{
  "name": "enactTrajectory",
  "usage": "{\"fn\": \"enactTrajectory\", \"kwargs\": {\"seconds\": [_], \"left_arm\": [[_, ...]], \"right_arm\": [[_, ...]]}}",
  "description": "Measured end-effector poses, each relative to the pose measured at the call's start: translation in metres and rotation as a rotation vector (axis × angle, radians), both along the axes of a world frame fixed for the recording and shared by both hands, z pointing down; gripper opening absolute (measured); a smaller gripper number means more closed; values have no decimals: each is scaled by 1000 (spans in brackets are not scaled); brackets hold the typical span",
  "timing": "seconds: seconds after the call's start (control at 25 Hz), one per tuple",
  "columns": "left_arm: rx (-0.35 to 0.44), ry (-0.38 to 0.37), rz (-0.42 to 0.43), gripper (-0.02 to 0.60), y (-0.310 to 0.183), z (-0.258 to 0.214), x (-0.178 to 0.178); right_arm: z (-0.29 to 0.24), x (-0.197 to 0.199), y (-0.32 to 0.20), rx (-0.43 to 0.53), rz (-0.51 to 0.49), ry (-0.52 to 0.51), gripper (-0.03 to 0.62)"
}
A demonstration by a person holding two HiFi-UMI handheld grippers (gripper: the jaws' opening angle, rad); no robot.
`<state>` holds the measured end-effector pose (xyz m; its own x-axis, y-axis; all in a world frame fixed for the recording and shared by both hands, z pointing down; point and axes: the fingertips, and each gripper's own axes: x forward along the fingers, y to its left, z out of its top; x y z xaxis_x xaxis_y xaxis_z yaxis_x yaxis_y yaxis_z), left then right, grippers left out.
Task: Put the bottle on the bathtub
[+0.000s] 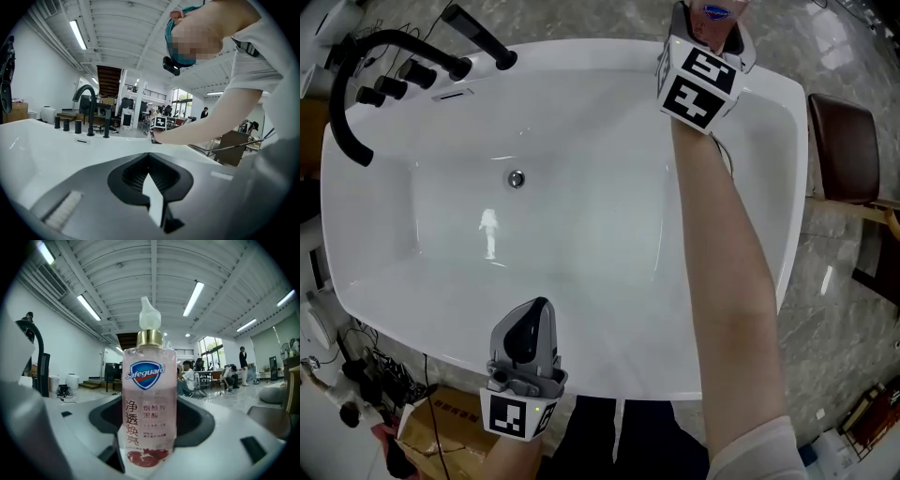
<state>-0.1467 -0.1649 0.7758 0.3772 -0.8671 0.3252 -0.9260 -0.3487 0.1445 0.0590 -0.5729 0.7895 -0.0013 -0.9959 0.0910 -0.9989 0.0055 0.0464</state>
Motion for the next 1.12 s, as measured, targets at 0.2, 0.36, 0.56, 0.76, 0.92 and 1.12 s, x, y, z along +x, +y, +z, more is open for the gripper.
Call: {"fn": "enactTrajectory", "kwargs": {"seconds": [0.2, 0.36, 0.56, 0.76, 0.92, 1.12], "left_arm": [[6, 20, 28, 9, -5, -4, 13], [12, 19, 22, 9, -11, -7, 10], [18, 16, 18, 9, -13, -12, 10], [26, 13, 11, 9, -13, -17, 9], [24, 14, -1, 9, -12, -19, 8], [28, 8, -12, 9, -12, -26, 4]], "right_arm": [[1, 0, 10, 29, -33, -10, 308], [2, 0, 12, 14, -36, -13, 308], [5, 0, 14, -22, -39, -6, 308], [5, 0, 14, -51, -40, -4, 308], [6, -1, 14, -70, -51, -5, 308], [8, 0, 17, -98, -64, 6, 308]]}}
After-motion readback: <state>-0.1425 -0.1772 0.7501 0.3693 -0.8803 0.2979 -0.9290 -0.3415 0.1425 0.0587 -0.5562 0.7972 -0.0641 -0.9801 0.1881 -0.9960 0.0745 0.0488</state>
